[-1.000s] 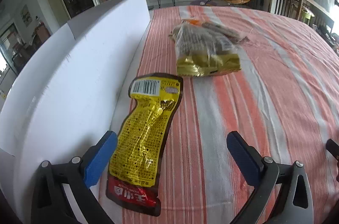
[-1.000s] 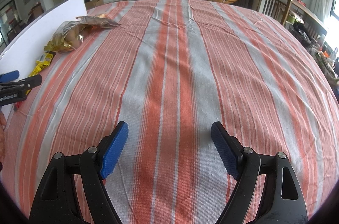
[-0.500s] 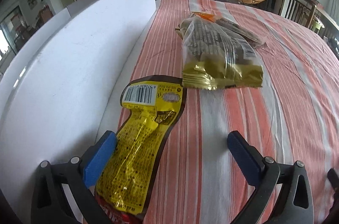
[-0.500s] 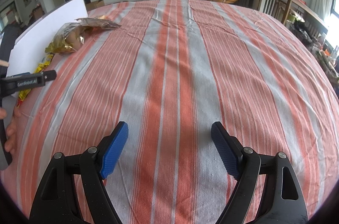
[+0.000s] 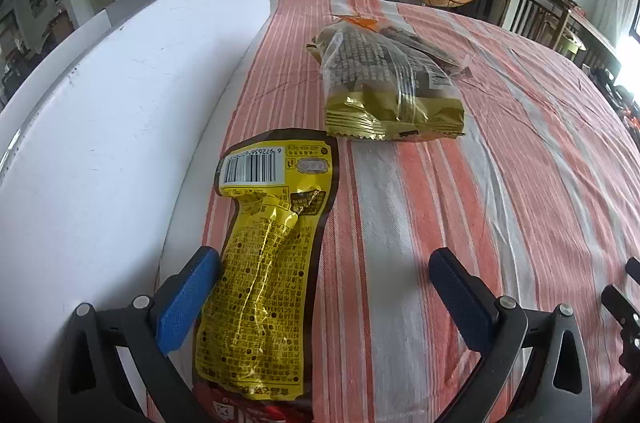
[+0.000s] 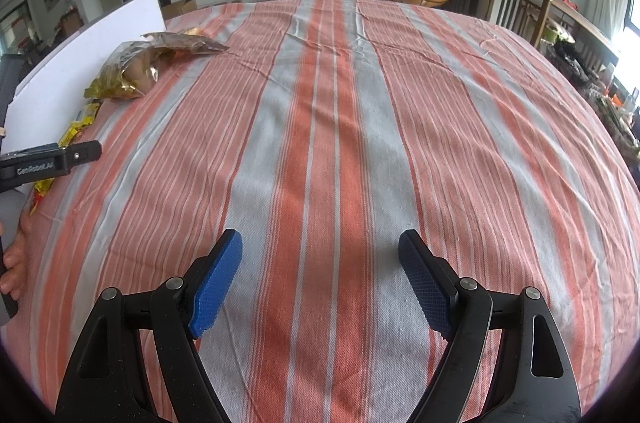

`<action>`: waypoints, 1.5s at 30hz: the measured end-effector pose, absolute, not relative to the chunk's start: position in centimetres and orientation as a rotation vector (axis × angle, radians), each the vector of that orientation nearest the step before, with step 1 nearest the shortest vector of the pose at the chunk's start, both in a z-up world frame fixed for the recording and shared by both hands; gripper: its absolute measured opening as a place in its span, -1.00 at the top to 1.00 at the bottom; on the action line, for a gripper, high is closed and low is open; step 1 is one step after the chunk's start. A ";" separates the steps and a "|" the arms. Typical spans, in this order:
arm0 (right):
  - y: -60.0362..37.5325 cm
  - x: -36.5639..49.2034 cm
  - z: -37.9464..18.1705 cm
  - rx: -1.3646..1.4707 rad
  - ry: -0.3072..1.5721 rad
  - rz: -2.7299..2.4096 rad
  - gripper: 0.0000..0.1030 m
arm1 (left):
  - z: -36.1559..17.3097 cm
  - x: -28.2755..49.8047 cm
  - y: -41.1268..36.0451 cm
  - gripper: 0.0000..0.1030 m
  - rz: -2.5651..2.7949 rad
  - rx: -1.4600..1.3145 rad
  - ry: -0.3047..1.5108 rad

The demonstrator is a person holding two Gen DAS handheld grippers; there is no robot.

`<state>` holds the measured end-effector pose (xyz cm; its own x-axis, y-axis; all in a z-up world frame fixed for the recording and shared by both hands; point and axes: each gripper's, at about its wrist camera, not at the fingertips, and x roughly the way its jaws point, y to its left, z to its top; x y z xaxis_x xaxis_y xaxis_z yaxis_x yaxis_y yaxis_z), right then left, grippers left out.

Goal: Organize snacks
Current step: 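Lower the open left gripper over the yellow packet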

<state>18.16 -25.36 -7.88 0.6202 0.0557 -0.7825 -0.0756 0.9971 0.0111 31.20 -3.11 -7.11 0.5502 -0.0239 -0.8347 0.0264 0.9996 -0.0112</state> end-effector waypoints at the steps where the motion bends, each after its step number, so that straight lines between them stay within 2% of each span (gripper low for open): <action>1: -25.4 18.2 -7.9 -0.024 0.899 0.076 -0.63 | -7.1 31.3 -3.1 -0.99 -0.031 0.004 0.988; 7: -25.3 18.2 -7.9 -0.023 0.899 0.076 -0.63 | -6.9 31.4 -2.6 -0.96 -0.056 -0.043 0.978; 9: -25.3 18.2 -7.9 -0.023 0.899 0.076 -0.63 | -6.7 30.8 -2.1 -0.81 -0.048 -0.070 0.965; 11: -25.3 18.2 -7.9 -0.023 0.899 0.075 -0.63 | -6.6 30.2 -1.7 -0.50 -0.034 -0.079 0.953; 12: -25.3 18.2 -7.9 -0.024 0.899 0.075 -0.63 | -6.5 29.9 -1.5 -0.41 -0.027 -0.083 0.947; 14: -25.3 18.2 -7.9 -0.024 0.899 0.075 -0.63 | -6.4 29.2 -1.0 -0.08 -0.025 -0.102 0.943; 15: -25.3 18.2 -7.9 -0.024 0.899 0.075 -0.63 | -6.4 28.8 -0.7 0.00 -0.022 -0.114 0.938; 22: -25.3 18.1 -8.0 -0.027 0.899 0.071 -0.62 | -6.3 25.3 -1.3 0.02 -0.048 -0.088 0.925; 26: -25.3 18.2 -8.0 -0.028 0.899 0.072 -0.62 | -6.3 22.0 -2.4 -0.01 -0.099 -0.052 0.927; 27: -25.3 18.2 -8.0 -0.028 0.899 0.071 -0.62 | -6.4 21.3 -2.4 -0.08 -0.112 -0.058 0.934; 29: -25.3 18.2 -8.0 -0.028 0.899 0.070 -0.62 | -6.4 20.6 -1.9 -0.66 -0.159 -0.107 0.946; 30: -25.3 18.2 -8.0 -0.028 0.899 0.069 -0.62 | -6.4 20.8 -1.7 -0.75 -0.176 -0.126 0.955; 33: -25.4 18.1 -8.0 -0.024 0.899 0.063 -0.61 | -6.3 21.5 -1.9 -0.77 -0.177 -0.120 0.976; 35: -25.6 18.1 -8.1 -0.021 0.898 0.062 -0.62 | -6.4 22.0 -2.6 -0.90 -0.180 -0.085 0.983; 38: -25.5 18.0 -8.1 -0.020 0.898 0.061 -0.62 | -6.8 21.7 -3.6 -0.97 -0.160 -0.010 0.970; 45: -25.6 18.0 -8.1 -0.016 0.897 0.062 -0.62 | -7.1 21.9 -4.6 -1.00 -0.145 0.067 0.974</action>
